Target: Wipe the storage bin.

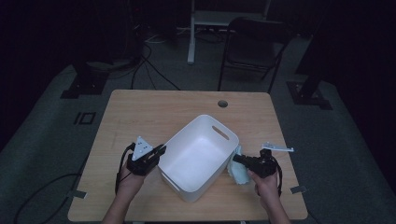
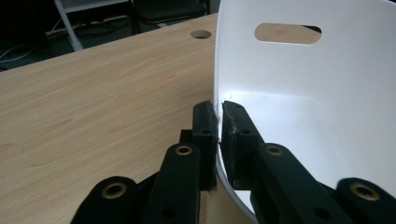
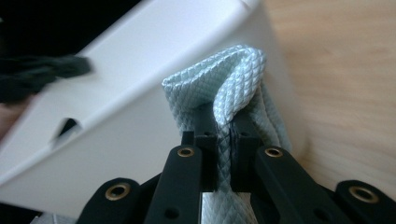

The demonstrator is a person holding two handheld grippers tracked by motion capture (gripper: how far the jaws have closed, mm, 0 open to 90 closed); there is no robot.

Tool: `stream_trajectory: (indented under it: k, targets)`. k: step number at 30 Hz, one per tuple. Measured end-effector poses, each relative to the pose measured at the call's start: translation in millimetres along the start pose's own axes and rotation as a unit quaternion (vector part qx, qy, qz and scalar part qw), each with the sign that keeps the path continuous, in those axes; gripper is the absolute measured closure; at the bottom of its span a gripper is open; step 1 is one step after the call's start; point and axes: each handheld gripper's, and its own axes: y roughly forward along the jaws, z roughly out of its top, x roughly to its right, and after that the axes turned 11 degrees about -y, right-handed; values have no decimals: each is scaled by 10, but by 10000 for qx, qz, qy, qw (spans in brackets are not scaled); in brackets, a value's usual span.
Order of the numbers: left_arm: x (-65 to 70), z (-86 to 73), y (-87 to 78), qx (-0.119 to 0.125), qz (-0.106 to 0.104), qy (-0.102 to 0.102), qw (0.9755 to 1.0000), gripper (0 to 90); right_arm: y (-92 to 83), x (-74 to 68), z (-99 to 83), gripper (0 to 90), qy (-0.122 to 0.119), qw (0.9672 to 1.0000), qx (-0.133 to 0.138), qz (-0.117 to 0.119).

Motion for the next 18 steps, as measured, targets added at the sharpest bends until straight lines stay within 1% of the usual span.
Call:
stream_trajectory:
  k: [2,4,5,7,10,14,18]
  targets:
    - [-4,2,0,-4,-11,-22,10000,850,-24,-73,40,845,-137,9999,63,41]
    - [-11,0,1,10,-36,-55,10000,851,-23,-110,51,845,-222,9997,57,-39]
    - [-15,-1,3,15,-54,-107,9999,851,-21,-107,44,845,-189,9998,69,-44]
    - [-23,-2,5,27,-77,-136,9999,851,-14,-84,31,845,-139,9999,82,-31]
    - [-16,2,5,9,-59,-115,9999,851,5,-60,9,844,-149,9998,74,-53]
    - [-10,3,6,10,-34,-90,10000,851,42,-32,-17,844,-149,9998,-1,-110]
    - [-4,3,7,7,-14,-78,10000,850,83,-6,-52,844,-144,9996,-145,-205]
